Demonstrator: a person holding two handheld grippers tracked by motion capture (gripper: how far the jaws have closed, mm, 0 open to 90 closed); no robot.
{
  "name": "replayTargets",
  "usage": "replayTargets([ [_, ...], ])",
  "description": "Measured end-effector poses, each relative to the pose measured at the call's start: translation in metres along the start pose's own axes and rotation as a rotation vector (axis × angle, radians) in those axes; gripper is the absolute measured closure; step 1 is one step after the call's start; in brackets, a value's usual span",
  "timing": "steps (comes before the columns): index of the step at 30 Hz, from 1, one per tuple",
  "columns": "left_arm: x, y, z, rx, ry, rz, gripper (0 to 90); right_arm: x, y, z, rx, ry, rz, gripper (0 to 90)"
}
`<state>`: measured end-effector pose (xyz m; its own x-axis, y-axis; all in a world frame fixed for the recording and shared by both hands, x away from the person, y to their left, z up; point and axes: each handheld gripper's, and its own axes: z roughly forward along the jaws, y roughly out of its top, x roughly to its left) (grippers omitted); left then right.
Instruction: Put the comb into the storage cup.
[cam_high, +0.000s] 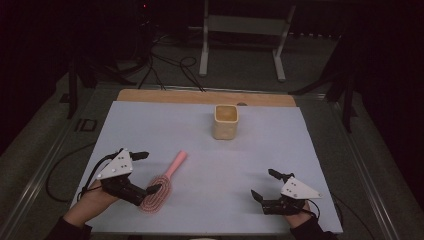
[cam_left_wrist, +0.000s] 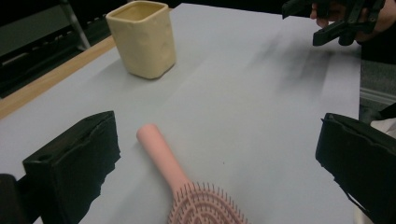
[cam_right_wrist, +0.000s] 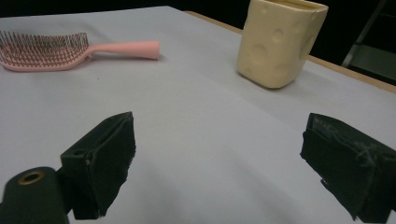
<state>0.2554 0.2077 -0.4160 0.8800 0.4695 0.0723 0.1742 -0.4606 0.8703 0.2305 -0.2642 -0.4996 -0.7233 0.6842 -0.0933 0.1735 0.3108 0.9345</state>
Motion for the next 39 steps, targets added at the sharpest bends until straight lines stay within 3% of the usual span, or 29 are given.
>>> replayTargets([
  [4,0.002,0.011,0.010,0.017,-0.013,0.017,0.0,0.000,0.000,0.000,0.000,0.002,0.002,9.8],
  [7,0.002,0.015,0.014,0.037,0.005,0.038,0.0,0.000,0.000,0.000,-0.001,0.003,0.002,9.8],
  [10,0.003,0.020,0.021,0.058,-0.008,0.027,0.0,0.000,-0.001,0.000,0.006,0.004,0.007,9.8],
  [18,0.002,0.028,0.046,0.097,-0.059,0.085,2.3,0.000,0.000,0.001,0.003,0.008,0.005,9.8],
  [23,0.004,0.028,0.056,0.117,-0.076,0.097,6.9,0.000,-0.001,0.001,0.007,0.012,0.005,9.8],
  [25,0.006,0.026,0.060,0.123,-0.081,0.100,14.8,0.000,-0.001,0.002,0.006,0.012,0.006,9.8],
  [30,0.011,0.021,0.071,0.142,-0.086,0.108,18.8,0.000,-0.001,0.002,0.005,0.012,0.006,9.8],
  [39,0.019,0.011,0.091,0.183,-0.100,0.093,44.4,0.000,-0.001,0.002,0.008,0.014,0.002,9.8],
])
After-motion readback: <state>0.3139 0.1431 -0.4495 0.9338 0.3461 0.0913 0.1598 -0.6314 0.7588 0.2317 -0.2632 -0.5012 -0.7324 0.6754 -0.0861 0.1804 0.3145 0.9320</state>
